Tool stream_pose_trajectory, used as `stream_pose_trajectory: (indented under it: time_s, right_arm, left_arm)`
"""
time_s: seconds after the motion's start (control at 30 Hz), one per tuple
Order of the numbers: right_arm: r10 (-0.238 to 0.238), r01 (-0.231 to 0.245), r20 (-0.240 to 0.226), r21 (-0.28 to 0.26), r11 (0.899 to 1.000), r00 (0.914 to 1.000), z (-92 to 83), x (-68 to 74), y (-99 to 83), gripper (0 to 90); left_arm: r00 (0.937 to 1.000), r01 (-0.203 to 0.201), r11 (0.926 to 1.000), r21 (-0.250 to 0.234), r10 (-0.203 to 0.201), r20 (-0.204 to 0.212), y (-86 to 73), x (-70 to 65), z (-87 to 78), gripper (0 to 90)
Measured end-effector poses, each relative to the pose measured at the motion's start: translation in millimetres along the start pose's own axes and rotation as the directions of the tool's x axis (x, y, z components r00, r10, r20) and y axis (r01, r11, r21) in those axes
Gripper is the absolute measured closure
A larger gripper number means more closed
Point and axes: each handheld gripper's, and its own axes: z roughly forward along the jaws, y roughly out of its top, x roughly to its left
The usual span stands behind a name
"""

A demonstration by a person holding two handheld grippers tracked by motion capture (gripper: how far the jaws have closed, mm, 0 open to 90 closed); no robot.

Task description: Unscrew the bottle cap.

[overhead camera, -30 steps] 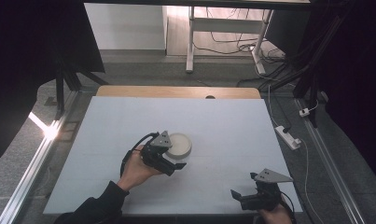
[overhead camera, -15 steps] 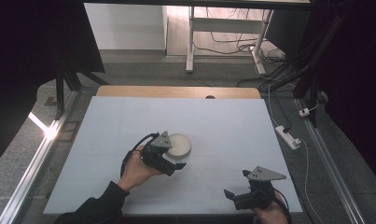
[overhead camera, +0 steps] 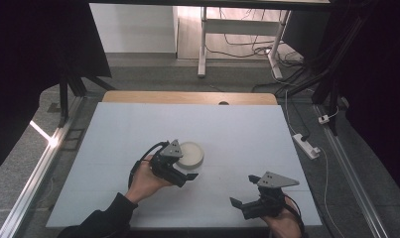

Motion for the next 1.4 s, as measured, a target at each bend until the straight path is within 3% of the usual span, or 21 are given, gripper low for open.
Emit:
stream_pose_trajectory:
  time_s: [0.27,0.47,1.0,1.4]
  right_arm:
    - [-0.046,0.046,-0.033,-0.001,0.999,0.9984,10.2,4.8,13.4,0.0]
    - [-0.027,0.024,-0.070,-0.030,0.999,0.9972,17.3,3.2,20.4,0.0]
    - [-0.034,0.034,-0.082,-0.007,0.999,0.9960,37.2,11.1,47.5,0.0]
    - [-0.075,0.075,-0.101,-0.011,0.997,0.9920,56.3,23.2,72.5,0.0]
  left_arm:
    - [1.0000,-0.003,1.0000,-0.003,0.003,0.008,-0.7,-2.1,1.3,7.3]
    - [0.9999,-0.007,1.0000,-0.004,0.007,0.013,-0.8,-3.2,1.2,7.3]
    - [0.9998,-0.009,1.0000,-0.003,0.009,0.017,-1.4,-4.7,2.6,7.4]
    - [0.9995,-0.021,0.9997,-0.007,0.021,0.024,-2.0,-6.5,4.2,7.3]
